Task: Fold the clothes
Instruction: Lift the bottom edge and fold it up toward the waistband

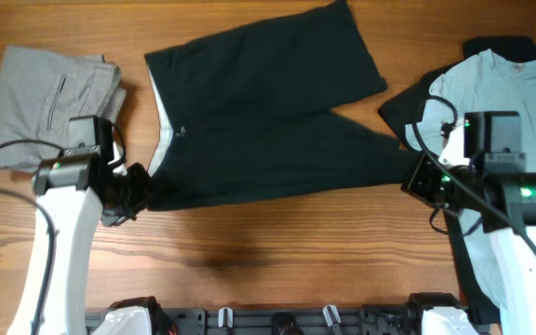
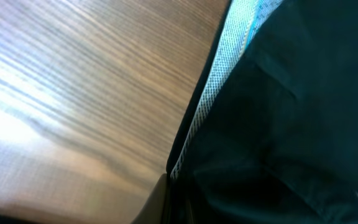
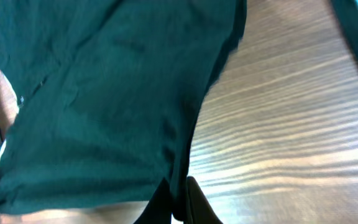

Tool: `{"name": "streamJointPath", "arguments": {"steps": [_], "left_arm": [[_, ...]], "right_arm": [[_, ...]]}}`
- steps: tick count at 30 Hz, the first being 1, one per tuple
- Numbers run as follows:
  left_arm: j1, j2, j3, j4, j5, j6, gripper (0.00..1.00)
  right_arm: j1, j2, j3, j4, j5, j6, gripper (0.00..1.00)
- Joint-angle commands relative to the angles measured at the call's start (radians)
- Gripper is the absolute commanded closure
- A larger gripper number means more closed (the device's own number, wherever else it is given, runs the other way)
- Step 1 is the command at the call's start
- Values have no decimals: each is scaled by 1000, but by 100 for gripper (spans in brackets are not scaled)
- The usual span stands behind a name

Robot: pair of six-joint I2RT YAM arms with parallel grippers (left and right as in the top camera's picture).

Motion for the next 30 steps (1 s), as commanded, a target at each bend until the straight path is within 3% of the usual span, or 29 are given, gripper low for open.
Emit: {"name": "streamJointPath", "arguments": {"steps": [1,3,6,14,20,21,27,28,29,30], "left_arm": [[13,-140,119,-145,-67,12,96],[13,-198,193,-237,-102,11,96],[13,-231,203,-254,-114,11,96],[13,-30,201,-127,-149,4,96],[13,205,201,-93,-219,-45,96],[13,278,201,-44,-249,-45,96],[58,422,201,167,-290,-71,96],[73,436,201,198,-290,-71,86],[81,439,201,219,-290,-70,78],[85,438,201,257,-264,-60,36]], "right_arm": [[-13,-26,82,-12,94,-21,96],[-13,-20,125,4,77,-23,96],[-13,18,185,99,77,-28,96],[-13,322,184,435,48,-22,96],[2,614,184,873,-195,-46,96],[32,700,184,1026,-208,-37,96],[138,928,184,1450,-135,55,94],[145,954,185,1483,-135,76,69],[147,967,185,1491,-135,83,28],[143,974,184,1469,-137,56,16]]}}
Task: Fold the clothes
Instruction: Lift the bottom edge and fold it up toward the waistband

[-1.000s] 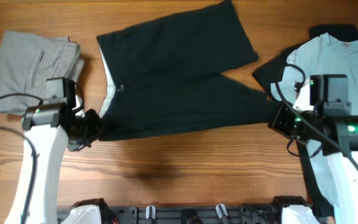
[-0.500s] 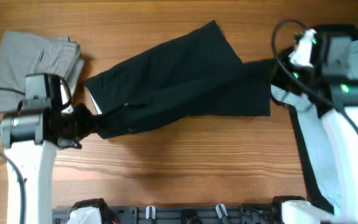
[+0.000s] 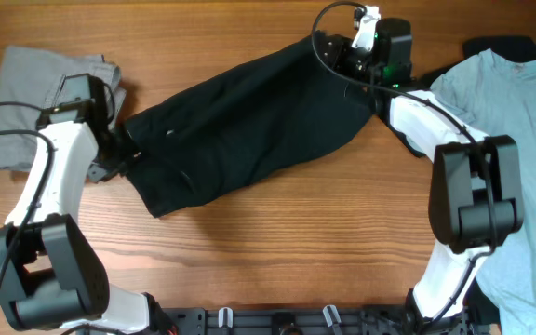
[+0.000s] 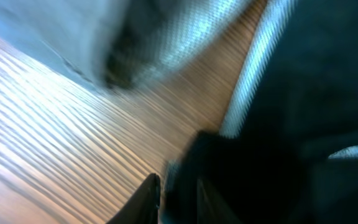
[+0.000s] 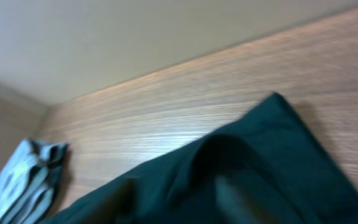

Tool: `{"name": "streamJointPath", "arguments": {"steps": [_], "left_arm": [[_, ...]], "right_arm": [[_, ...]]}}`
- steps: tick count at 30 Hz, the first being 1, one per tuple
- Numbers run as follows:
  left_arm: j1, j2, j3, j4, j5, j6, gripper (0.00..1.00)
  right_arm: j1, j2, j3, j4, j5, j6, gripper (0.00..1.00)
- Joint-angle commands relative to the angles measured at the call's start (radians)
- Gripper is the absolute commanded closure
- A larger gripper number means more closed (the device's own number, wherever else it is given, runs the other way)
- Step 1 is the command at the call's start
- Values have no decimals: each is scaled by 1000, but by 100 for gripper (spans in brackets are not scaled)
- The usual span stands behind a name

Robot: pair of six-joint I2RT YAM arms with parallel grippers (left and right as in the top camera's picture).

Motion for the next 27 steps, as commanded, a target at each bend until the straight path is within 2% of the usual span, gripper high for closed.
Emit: {"name": "streamJointPath", "arguments": {"steps": [1,2,4,7,9,11,16,18,21,22,23,24,27], "left_arm": [[25,10,-1,59,-23,24,35],[25,10,-1,74,11,56,34],[25,10,0,88,67,109,29],[25,10,0,85,84,185,14],[25,10,0,78,87,187,11],[25,10,0,40,142,188,14],[25,10,0,-74,192,237,12],[25,10,0,-98,193,255,11],[25,10,0,-101,192,262,12],[25,10,0,-101,192,263,12],[25,10,0,-101,192,263,12],[25,10,0,-102,192,263,12],[25,10,0,-117,192,288,13]], "right_arm": [[-20,17,23,-21,47,-21,11],[-30,8,23,-54,28,-48,5],[-60,-24,23,-194,12,-115,1],[-90,-50,23,-422,17,-287,0],[-106,-49,23,-610,167,-351,0],[-122,-45,20,-713,323,-352,0],[-132,-40,19,-740,234,-354,1],[-131,-31,19,-738,127,-354,11],[-121,6,-3,-681,43,-322,12],[-115,32,-12,-663,21,-311,37],[-114,47,-12,-676,20,-301,85],[-114,49,-12,-697,20,-299,96],[-116,10,-11,-910,84,-288,95]]}}
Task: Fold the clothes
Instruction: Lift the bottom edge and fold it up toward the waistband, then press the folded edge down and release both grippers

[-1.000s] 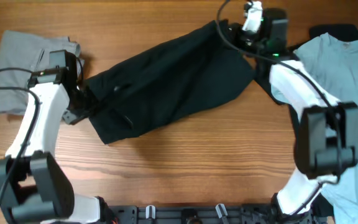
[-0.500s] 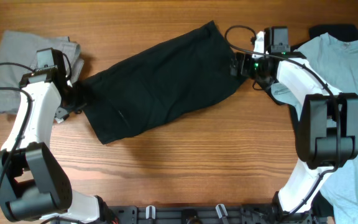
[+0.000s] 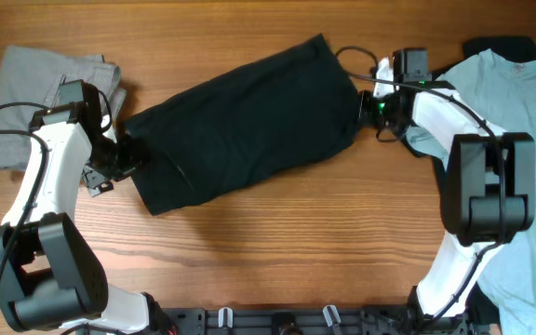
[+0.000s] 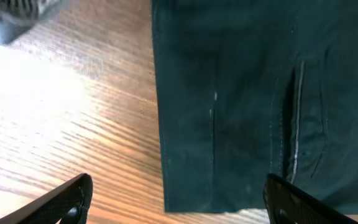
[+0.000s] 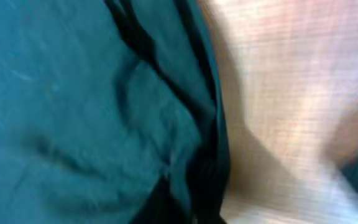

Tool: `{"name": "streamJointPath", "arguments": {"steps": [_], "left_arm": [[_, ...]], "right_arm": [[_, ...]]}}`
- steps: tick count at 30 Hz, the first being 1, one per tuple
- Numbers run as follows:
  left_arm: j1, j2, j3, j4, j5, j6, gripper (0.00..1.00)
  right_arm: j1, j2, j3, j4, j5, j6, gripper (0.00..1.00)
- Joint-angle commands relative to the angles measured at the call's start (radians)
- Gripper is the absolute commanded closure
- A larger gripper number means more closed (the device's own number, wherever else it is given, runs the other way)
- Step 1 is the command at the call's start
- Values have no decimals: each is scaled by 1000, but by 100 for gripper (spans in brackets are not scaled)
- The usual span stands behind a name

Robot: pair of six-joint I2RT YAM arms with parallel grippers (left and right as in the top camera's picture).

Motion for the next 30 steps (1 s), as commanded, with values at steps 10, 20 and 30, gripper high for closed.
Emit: {"name": "streamJointPath", "arguments": {"steps": [10,20,30], "left_arm": [[-1,7,2,7,12,42,13],[-1,7,1,67,12,42,11],[-1,7,1,92,12,42,9]], "right_arm": [[-21,-301,-17,-349,334,69,11],[-11,-101,-17,100,13,-101,24],[-11,10,-17,249,-153,-158,56]]}}
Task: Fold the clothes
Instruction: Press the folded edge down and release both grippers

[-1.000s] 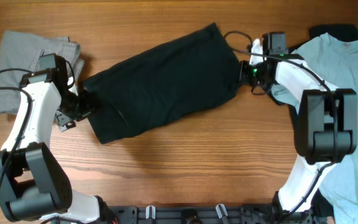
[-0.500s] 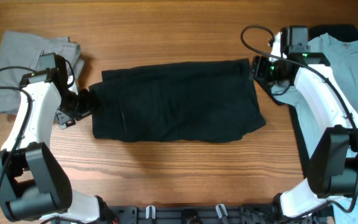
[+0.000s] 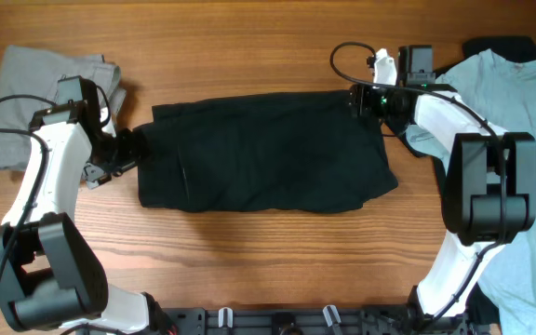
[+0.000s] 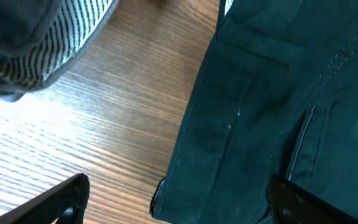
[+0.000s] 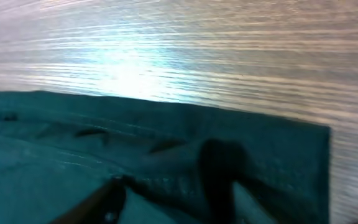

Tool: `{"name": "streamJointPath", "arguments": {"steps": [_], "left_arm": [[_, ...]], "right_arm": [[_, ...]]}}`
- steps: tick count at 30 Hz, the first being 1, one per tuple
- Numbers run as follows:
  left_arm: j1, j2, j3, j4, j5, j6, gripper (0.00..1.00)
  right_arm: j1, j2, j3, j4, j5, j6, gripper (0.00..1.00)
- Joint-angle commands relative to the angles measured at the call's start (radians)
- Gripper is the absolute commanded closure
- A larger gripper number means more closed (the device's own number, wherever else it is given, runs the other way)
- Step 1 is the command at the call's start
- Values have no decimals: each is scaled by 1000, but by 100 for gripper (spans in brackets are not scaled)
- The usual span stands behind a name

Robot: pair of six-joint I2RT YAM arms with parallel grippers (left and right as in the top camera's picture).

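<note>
The black shorts (image 3: 263, 154) lie folded in half lengthwise, level across the middle of the table. My left gripper (image 3: 128, 149) sits at their left waistband end. In the left wrist view this gripper (image 4: 176, 199) is open, with the stitched waistband (image 4: 272, 112) lying flat between and ahead of its fingers. My right gripper (image 3: 359, 100) is at the shorts' far right corner. In the blurred right wrist view its fingers (image 5: 112, 196) stand apart over the dark cloth (image 5: 73, 137), with a raised fold between them.
Folded grey trousers (image 3: 49, 102) lie at the far left, their striped cloth (image 4: 36, 43) close to the left gripper. A light blue T-shirt (image 3: 519, 102) and a black garment (image 3: 501, 45) lie at the right. Bare wood runs along the front.
The shorts lay slanted from near left to far right; now they lie level and spread wider. My right gripper, then shut on their right edge, is now open at the far right corner.
First the shorts lay spread with both legs apart, each gripper shut on a near corner. Then the near half lay over the far half, both grippers at the far side. Then the left gripper was open beside the slanted, folded shorts. Now they lie level.
</note>
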Motion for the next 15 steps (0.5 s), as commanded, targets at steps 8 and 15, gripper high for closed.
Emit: {"name": "streamJointPath", "arguments": {"steps": [8,15], "left_arm": [[-1,7,1,3,12,16,10],[-1,7,1,-2,12,16,10]], "right_arm": [[-27,-24,4,47,-51,-19,96],[-62,-109,3,9,-50,5,23]]}}
